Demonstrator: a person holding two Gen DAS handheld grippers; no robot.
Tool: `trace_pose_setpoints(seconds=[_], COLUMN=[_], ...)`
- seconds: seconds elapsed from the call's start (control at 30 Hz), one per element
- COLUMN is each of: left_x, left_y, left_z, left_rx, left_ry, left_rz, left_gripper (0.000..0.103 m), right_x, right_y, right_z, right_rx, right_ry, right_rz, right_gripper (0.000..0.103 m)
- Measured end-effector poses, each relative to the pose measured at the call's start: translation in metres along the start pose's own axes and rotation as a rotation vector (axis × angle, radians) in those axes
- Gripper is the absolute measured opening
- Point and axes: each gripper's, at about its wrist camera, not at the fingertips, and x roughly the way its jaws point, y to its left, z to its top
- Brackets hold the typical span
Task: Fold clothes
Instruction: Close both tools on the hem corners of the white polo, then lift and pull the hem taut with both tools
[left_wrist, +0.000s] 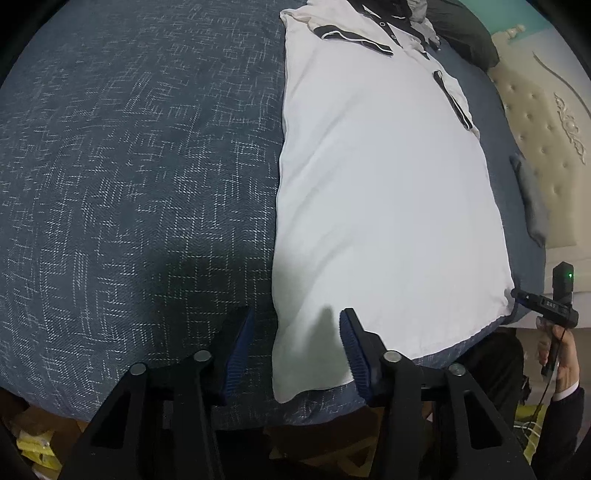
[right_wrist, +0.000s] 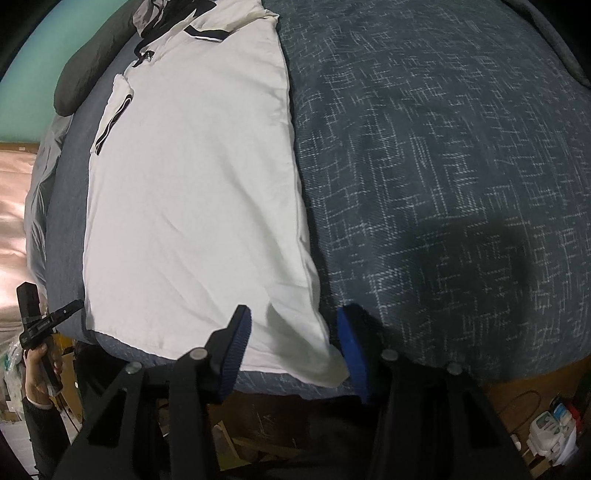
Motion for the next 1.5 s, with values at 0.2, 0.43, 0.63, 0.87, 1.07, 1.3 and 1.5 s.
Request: trace_pose_setpoints(seconds=[0.2, 0.43, 0.63, 0.87, 1.07, 1.3, 1.5], left_x=[0.008, 0.017, 0.018, 0.012, 0.008, 0.011, 0.009], left_y=[-0.003, -0.005, -0.006, -0.01, -0.012, -0.014, -0.015], left_z=[0.0, 0.0, 0.001, 0.0, -0.001, -0.005, -0.012], left_rx=[0.01, 0.021, 0.027, 0.043, 0.05, 0.041, 0.043], left_ry=[0.023, 0.043, 0.041, 0.031, 0.027, 0.063, 0.082], left_rz=[-0.002, -0.004, 0.003, 0.01, 0.008, -0.001, 0.004], left_gripper=[0.032, 0.016, 0.003, 0.003, 0.003, 0.004, 0.043], right_x=[0.008, 0.013, 0.016, 0.013, 0.015, 0.021, 0.028], right_y=[0.017, 0.015, 0.02, 0.032, 0.021, 0.01, -0.002], right_z=[0.004, 0.002, -0.002, -0.007, -0.008, -0.006, -0.006], right_rx=[-0.016, -0.016, -0.03, -0.045, -0.041, -0.032, -0.028], right_ry=[0.01, 0.024, 0.016, -0.012, -0.002, 0.027, 0.025], right_rz=[-0.006, -0.011, 0.004, 0.02, 0.028, 0.03, 0.046], right_gripper=[0.043, 0.035, 0.014, 0.007, 0.006, 0.007, 0.039])
